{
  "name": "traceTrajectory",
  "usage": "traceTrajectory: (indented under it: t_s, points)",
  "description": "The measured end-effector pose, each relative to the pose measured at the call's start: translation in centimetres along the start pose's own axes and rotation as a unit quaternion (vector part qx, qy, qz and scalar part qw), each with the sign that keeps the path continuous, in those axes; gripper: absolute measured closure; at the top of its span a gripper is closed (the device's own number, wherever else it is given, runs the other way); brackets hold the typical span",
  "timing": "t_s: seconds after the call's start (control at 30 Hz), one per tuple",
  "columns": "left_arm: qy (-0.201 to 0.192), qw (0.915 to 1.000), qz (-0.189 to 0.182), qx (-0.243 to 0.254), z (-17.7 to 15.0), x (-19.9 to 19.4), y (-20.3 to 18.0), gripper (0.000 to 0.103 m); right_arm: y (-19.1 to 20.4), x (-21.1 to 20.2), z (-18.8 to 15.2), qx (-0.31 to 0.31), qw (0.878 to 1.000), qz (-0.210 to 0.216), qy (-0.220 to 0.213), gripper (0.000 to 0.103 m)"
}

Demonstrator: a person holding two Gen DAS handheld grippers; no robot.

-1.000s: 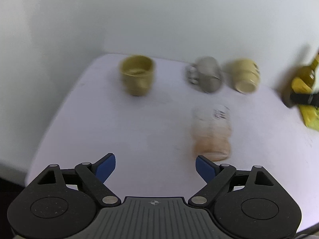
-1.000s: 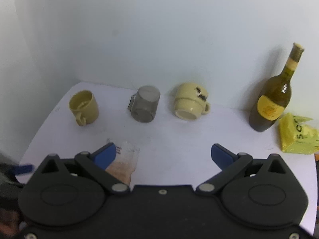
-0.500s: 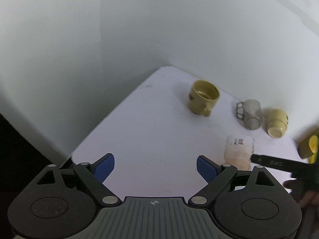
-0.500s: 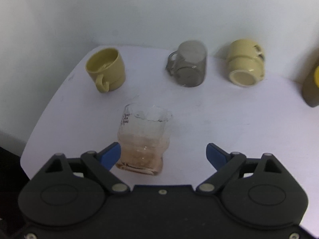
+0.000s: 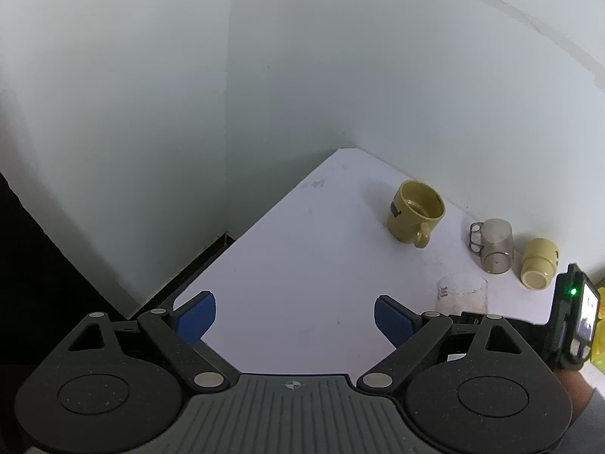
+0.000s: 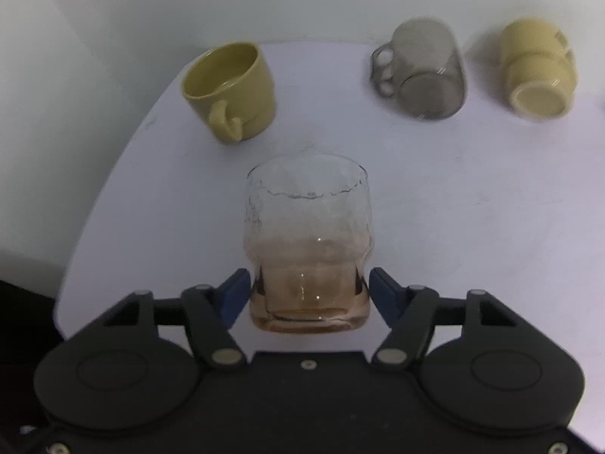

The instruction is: Flip cup upright

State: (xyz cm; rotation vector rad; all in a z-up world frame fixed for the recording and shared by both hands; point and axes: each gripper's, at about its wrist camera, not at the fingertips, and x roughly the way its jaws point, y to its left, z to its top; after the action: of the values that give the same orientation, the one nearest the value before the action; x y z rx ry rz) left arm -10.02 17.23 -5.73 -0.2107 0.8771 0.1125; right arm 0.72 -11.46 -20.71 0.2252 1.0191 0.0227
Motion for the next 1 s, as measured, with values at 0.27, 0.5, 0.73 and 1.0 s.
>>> traceTrajectory:
  t_s: [0.27,0.5,0.73,1.0]
  points:
    - [-0.004,0.9994,-0.025,0.023,0.9,0.5,-2.4,0.012,-4.1,-1.4,-0.4,0.023,0.997,-0.065,-0.018,0.036]
    - [-0.002,0.9986,-0.035,0.040,1.3,0.8,-4.3,0.012,-5.6,-2.2,-0.5,0.016,0.997,-0.078,-0.021,0.028]
    - [-0.009,0.9988,-0.032,0.036,1.5,0.3,-5.2,0.011,-6.4,-1.2,-0.8,0.005,0.997,-0.080,0.002,0.026]
    - [-0.010,0.9994,-0.022,0.026,1.1,0.2,-5.4,0.009,-6.8,0.0,-0.9,-0.017,0.994,-0.103,0.025,0.031]
